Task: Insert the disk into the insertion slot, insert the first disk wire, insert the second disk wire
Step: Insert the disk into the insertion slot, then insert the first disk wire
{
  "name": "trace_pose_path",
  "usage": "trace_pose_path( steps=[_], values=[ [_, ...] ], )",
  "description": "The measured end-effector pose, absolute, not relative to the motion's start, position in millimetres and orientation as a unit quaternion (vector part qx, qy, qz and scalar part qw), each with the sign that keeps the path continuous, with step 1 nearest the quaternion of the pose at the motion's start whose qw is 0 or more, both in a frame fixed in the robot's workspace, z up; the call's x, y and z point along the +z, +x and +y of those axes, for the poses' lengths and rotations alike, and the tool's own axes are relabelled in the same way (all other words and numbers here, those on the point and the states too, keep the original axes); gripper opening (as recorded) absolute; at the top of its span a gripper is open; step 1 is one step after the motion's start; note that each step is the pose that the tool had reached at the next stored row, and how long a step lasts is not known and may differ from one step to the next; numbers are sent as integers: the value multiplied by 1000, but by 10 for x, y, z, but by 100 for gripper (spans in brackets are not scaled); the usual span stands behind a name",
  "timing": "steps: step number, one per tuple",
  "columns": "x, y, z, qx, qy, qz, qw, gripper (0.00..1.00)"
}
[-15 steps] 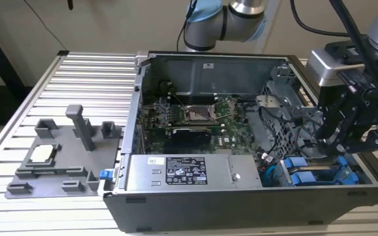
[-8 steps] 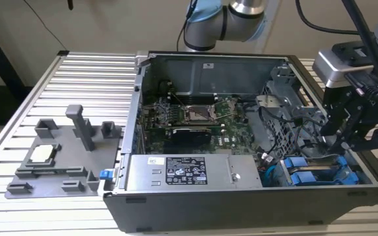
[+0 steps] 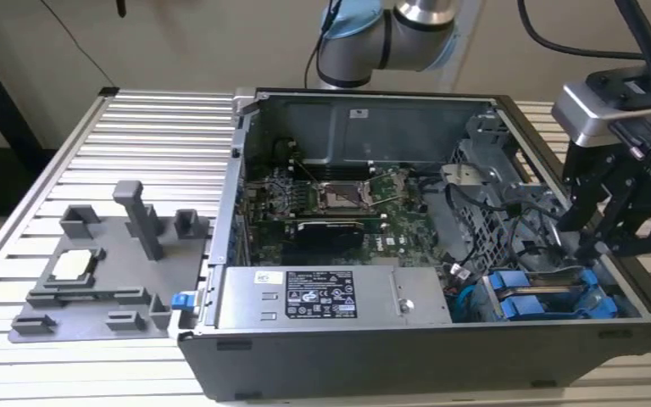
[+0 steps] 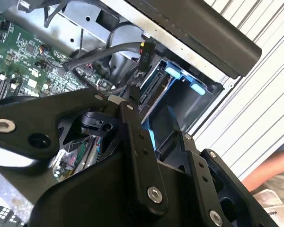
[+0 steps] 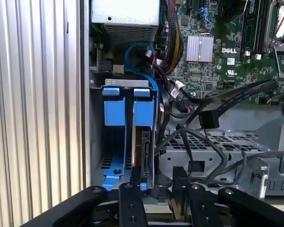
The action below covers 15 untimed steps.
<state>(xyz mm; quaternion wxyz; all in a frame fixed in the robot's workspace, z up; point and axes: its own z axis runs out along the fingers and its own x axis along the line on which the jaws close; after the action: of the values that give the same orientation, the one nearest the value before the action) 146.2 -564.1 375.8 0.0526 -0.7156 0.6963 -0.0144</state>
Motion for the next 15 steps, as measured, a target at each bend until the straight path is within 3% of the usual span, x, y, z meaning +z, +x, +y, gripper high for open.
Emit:
trace_pose_path(
  steps=[15],
  values=[
    [3740,1570,-5544,-13,-730,681,53,40]
  ],
)
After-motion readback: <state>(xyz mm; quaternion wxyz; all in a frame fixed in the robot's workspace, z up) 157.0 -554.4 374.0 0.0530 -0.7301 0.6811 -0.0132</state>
